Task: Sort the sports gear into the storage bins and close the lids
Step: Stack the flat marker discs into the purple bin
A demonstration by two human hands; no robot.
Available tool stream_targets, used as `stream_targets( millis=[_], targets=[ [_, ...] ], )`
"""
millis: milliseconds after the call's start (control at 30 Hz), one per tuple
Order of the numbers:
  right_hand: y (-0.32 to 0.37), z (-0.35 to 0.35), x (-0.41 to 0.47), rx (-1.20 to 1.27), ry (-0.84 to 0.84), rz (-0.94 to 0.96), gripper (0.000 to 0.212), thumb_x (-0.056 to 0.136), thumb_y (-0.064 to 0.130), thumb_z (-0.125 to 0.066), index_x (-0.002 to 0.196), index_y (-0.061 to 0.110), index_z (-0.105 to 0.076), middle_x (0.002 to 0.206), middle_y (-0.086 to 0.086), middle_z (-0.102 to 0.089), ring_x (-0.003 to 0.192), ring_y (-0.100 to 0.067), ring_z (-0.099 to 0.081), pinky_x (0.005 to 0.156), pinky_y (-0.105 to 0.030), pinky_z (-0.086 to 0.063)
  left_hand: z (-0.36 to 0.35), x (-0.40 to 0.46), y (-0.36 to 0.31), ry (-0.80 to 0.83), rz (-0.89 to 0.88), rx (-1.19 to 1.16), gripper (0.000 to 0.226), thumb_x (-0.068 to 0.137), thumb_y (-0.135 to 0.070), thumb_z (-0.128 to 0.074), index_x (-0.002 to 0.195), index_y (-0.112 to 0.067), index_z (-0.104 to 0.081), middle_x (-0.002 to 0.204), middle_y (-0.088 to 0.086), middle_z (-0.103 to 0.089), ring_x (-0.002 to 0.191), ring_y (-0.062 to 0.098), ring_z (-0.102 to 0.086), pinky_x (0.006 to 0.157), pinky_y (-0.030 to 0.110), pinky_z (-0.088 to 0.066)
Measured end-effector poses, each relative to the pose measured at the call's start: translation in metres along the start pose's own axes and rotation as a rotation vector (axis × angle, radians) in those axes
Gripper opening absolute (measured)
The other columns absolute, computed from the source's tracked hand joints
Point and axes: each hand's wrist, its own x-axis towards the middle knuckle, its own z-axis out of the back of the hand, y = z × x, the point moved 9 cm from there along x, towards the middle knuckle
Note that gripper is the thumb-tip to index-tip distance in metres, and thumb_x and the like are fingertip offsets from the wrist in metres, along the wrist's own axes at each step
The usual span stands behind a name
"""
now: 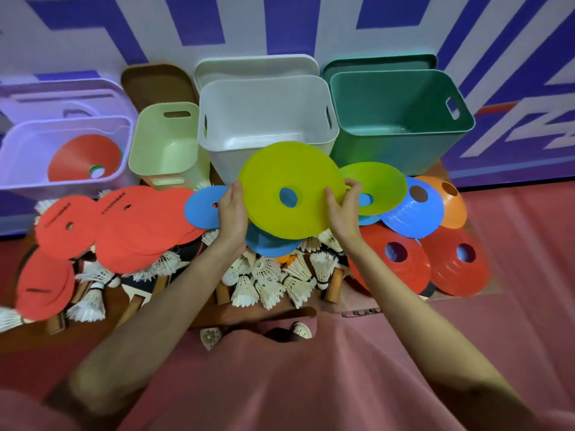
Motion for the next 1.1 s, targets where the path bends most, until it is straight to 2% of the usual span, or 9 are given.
stream_targets(
  millis=[100, 200, 333, 467, 567, 700, 833, 900, 1100],
  targets=[
    [-0.001, -0.004, -0.002, -0.031, 0.023, 0.001, 0.041, 0.097, 0.011, -0.05, 0.132, -0.002, -0.033, 0.111, -0.003, -0.046, 0.1, -0.017, -0.048, 0.086, -0.031, -0.041, -0.009, -0.002, 0.008, 0.066, 0.104, -0.066, 0.042, 0.103, -0.045, -0.028, 0.119, -0.02, -0.058, 0.114, 0.004, -0.066, 0.107, 0.023, -0.063, 0.092, 0.04, -0.052],
    [-0.001, 0.0, -0.005, -0.022, -0.003, 0.016, 0.037, 0.096, 0.008, -0.049, 0.128, -0.004, -0.036, 0.109, -0.004, -0.048, 0.098, -0.017, -0.05, 0.086, -0.035, -0.043, -0.03, -0.01, 0.018, 0.227, 0.249, -0.208, 0.053, 0.099, -0.056, -0.025, 0.134, -0.026, -0.05, 0.122, 0.003, -0.065, 0.106, 0.02, -0.065, 0.078, 0.037, -0.057],
    [-0.001, 0.008, -0.005, -0.036, 0.013, 0.06, 0.028, 0.098, 0.011, -0.048, 0.122, -0.002, -0.043, 0.104, -0.002, -0.052, 0.091, -0.014, -0.051, 0.081, -0.032, -0.043, -0.046, -0.016, 0.025, 0.308, 0.306, -0.257, 0.05, 0.101, -0.049, -0.033, 0.144, -0.025, -0.038, 0.131, 0.006, -0.059, 0.106, 0.021, -0.065, 0.069, 0.037, -0.058],
    [-0.018, 0.045, -0.007, -0.029, -0.171, 0.023, 0.012, 0.097, 0.013, -0.048, 0.102, 0.003, -0.053, 0.077, 0.002, -0.048, 0.065, -0.006, -0.044, 0.065, -0.028, -0.033, -0.044, -0.014, 0.031, 0.271, 0.325, -0.28, 0.047, 0.1, -0.051, -0.031, 0.126, -0.023, -0.057, 0.104, 0.005, -0.072, 0.094, 0.021, -0.068, 0.072, 0.038, -0.057],
    [-0.046, 0.082, -0.013, -0.045, -0.435, -0.07, 0.03, 0.09, 0.013, -0.057, 0.111, -0.004, -0.043, 0.1, -0.013, -0.047, 0.09, -0.025, -0.048, 0.078, -0.038, -0.039, -0.042, -0.014, 0.038, 0.268, 0.343, -0.322, 0.051, 0.098, -0.058, -0.03, 0.118, -0.023, -0.062, 0.1, 0.006, -0.072, 0.096, 0.026, -0.065, 0.088, 0.047, -0.053],
    [-0.074, 0.091, 0.002, -0.145, -0.374, -0.271, 0.052, 0.09, 0.027, -0.062, 0.12, -0.009, -0.038, 0.124, -0.024, -0.042, 0.116, -0.032, -0.04, 0.083, -0.034, -0.033, -0.041, -0.018, 0.044, 0.228, 0.348, -0.315, 0.058, 0.096, -0.061, -0.03, 0.133, -0.024, -0.054, 0.119, 0.007, -0.066, 0.106, 0.027, -0.064, 0.089, 0.047, -0.052],
    [-0.083, 0.089, 0.02, -0.146, -0.271, -0.298, 0.028, 0.097, 0.024, -0.051, 0.104, -0.002, -0.045, 0.098, -0.011, -0.048, 0.092, -0.021, -0.046, 0.069, -0.032, -0.03, -0.043, -0.022, 0.045, 0.187, 0.34, -0.323, 0.043, 0.097, -0.058, -0.032, 0.113, -0.03, -0.061, 0.103, 0.0, -0.071, 0.095, 0.021, -0.067, 0.076, 0.038, -0.054],
    [-0.084, 0.092, 0.025, -0.142, -0.273, -0.309, 0.01, 0.097, 0.01, -0.044, 0.089, 0.004, -0.044, 0.084, -0.006, -0.044, 0.085, -0.02, -0.041, 0.061, -0.029, -0.024, -0.04, -0.021, 0.044, 0.162, 0.33, -0.323, 0.044, 0.097, -0.057, -0.034, 0.118, -0.028, -0.06, 0.107, 0.001, -0.07, 0.097, 0.021, -0.067, 0.075, 0.036, -0.054],
    [-0.065, 0.093, 0.009, 0.095, -0.335, -0.231, 0.03, 0.09, -0.006, -0.036, 0.073, 0.017, -0.029, 0.069, 0.003, -0.028, 0.058, -0.01, -0.027, 0.051, -0.025, -0.023, -0.027, -0.019, 0.041, 0.124, 0.302, -0.346, 0.05, 0.096, -0.057, -0.036, 0.129, -0.025, -0.056, 0.12, 0.006, -0.066, 0.106, 0.024, -0.065, 0.083, 0.039, -0.054]
  ],
)
